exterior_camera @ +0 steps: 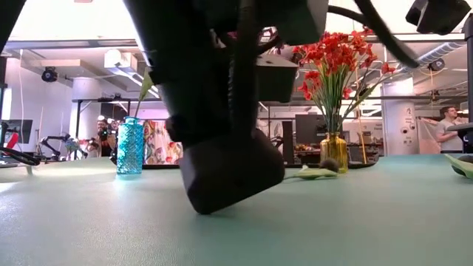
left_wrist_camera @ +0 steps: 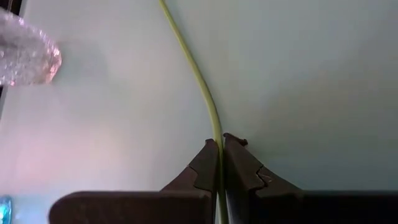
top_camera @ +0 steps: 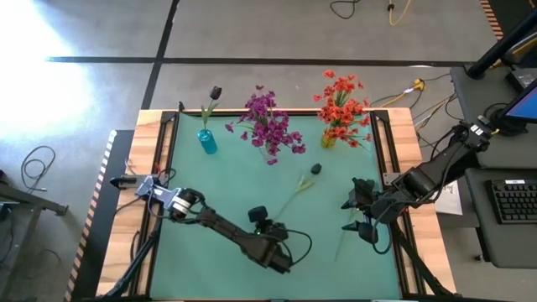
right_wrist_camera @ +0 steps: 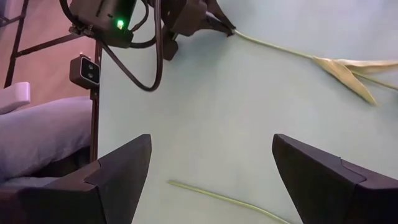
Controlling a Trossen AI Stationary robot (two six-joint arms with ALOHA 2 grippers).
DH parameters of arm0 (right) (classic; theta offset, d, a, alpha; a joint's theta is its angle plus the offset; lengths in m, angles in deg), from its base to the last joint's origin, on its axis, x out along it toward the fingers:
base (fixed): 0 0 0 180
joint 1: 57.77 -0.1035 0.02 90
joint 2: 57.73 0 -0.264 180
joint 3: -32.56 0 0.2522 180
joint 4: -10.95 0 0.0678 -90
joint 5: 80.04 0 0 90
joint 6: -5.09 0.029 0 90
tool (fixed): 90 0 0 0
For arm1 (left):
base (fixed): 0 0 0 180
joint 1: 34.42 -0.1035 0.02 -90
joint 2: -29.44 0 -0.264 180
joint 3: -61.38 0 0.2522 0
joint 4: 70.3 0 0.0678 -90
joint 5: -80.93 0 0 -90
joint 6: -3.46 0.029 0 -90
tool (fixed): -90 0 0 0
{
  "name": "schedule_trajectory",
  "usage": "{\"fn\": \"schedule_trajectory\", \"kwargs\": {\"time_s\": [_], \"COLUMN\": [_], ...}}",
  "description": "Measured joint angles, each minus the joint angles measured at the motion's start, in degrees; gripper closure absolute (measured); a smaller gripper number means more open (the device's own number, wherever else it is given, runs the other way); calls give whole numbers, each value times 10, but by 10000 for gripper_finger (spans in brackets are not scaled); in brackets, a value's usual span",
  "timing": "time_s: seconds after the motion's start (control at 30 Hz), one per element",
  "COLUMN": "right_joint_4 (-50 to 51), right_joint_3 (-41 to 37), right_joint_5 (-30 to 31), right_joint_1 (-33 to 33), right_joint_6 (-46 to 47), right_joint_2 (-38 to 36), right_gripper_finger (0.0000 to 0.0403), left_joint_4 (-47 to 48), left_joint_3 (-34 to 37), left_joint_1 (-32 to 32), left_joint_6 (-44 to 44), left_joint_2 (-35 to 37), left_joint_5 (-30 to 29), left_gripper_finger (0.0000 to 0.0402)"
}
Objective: Sort flowers into vase by color
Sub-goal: Put the left black flower into the blue flower vase
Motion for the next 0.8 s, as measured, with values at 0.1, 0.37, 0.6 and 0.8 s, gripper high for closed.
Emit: {"fn": "schedule_trajectory", "kwargs": {"time_s": [0.1, 0.37, 0.6, 0.8], "right_joint_4": [0, 0, 0, 0], "right_joint_3": [0, 0, 0, 0], "right_joint_5": [0, 0, 0, 0], "right_joint_1": [0, 0, 0, 0], "right_joint_6": [-4, -4, -18, -24], "right_joint_2": [0, 0, 0, 0], "right_gripper_finger": [78, 78, 78, 78], "left_joint_4": [10, 39, 63, 107], "left_joint_3": [0, -13, -63, -94], "left_joint_1": [5, 7, 7, 6], "left_joint_6": [-27, -41, -5, -2], "left_joint_2": [0, 2, 3, 16], "left_joint_5": [7, 59, -49, -104], "left_gripper_finger": [396, 310, 240, 236]}}
